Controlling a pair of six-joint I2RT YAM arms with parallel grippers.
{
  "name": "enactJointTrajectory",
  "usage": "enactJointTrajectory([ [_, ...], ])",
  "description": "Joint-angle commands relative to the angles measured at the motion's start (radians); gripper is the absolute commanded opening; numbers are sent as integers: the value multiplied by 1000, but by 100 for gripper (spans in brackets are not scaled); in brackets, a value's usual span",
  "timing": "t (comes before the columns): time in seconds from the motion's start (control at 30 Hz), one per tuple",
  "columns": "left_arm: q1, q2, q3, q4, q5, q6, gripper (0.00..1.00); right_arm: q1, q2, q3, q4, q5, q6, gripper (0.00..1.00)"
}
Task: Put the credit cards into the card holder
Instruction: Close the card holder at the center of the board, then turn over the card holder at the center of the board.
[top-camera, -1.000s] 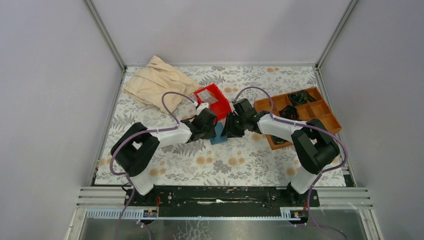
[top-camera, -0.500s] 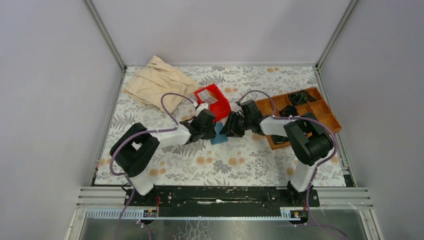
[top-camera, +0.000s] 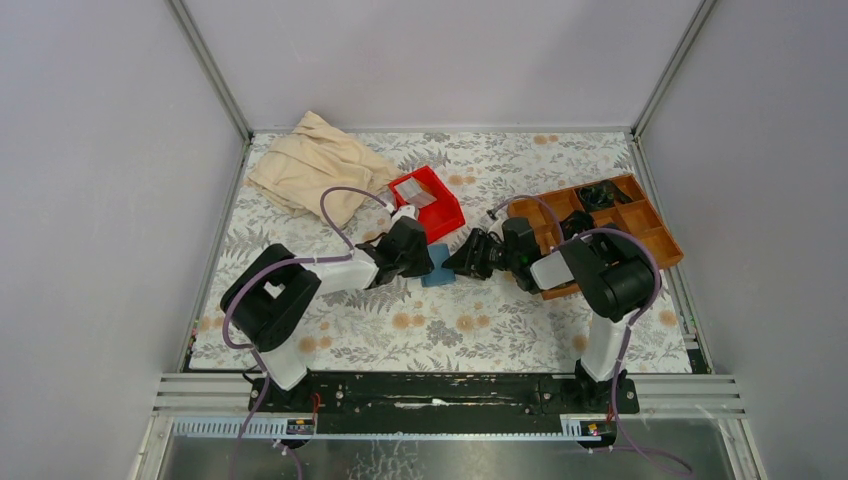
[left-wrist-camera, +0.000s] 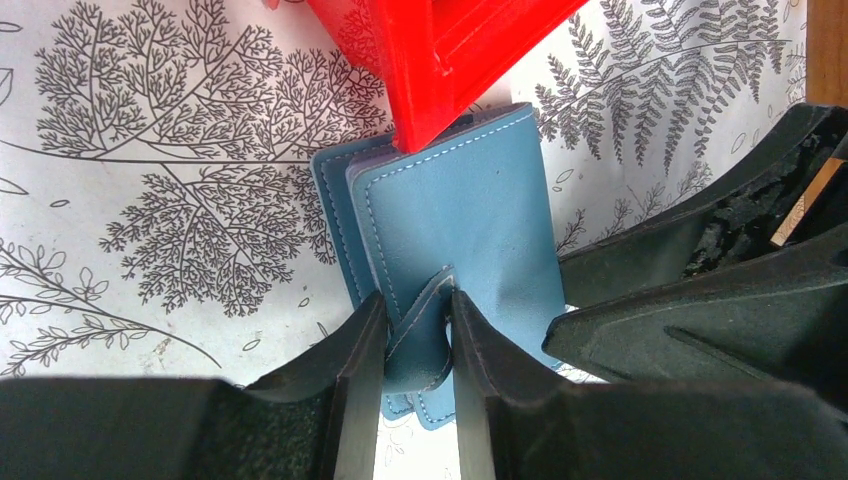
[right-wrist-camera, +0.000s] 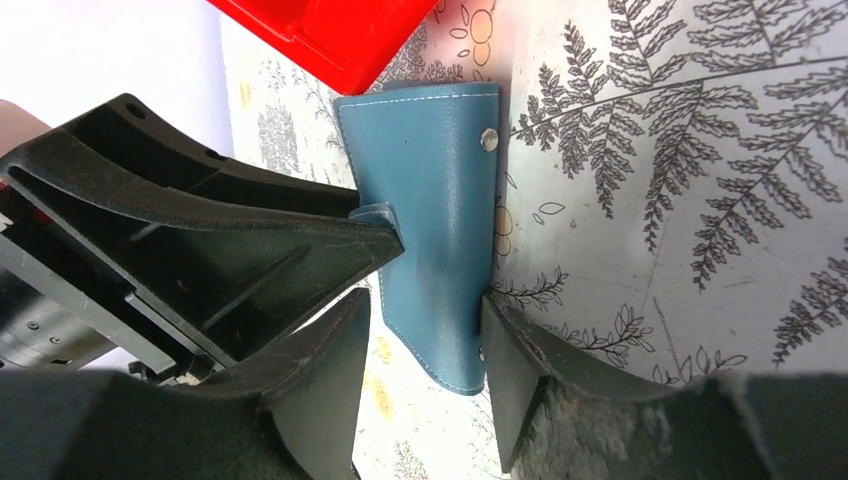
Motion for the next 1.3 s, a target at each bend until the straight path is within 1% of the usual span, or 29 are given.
enactJointTrajectory([
  [0.0, -38, 263, -150, -287, 143, 39, 9, 123, 146, -49, -19, -50, 39, 53],
  [0.2, -41, 267, -172, -270, 179, 37, 9, 159, 202, -43, 78, -61, 92, 51],
  [0.3, -45, 263, -192, -249, 197, 26, 9, 187, 221, -23, 82, -60, 95, 50],
  [0.47, -54, 273, -200, -233, 232, 22, 8, 213, 222, -12, 95, -57, 111, 45],
  [0.53, -64, 277, -202, -230, 251, 22, 8, 216, 213, -12, 94, -55, 113, 41],
  [0.63, -81, 280, -203, -228, 276, 19, 8, 222, 210, -3, 88, -52, 117, 34],
  [0.7, -89, 271, -205, -230, 283, 16, 8, 224, 211, 5, 87, -49, 129, 25],
  [0.77, -92, 256, -208, -234, 287, 17, 9, 226, 205, 11, 82, -42, 138, 12],
  [0.8, -93, 248, -208, -241, 286, 17, 10, 226, 199, 15, 70, -38, 135, 3],
  [0.83, -93, 236, -209, -248, 281, 14, 11, 226, 188, 22, 51, -33, 127, 0],
  [0.93, -92, 197, -203, -272, 259, -2, 18, 226, 132, 42, -54, 0, 77, 0],
  [1.0, -92, 160, -189, -297, 234, -13, 22, 226, 77, 60, -151, 52, 29, 0],
  [1.17, -91, 47, -109, -395, 140, -27, 35, 225, -98, 147, -534, 237, -154, 0],
  [1.27, -91, -15, -46, -442, 105, -29, 41, 224, -175, 213, -722, 367, -256, 0],
])
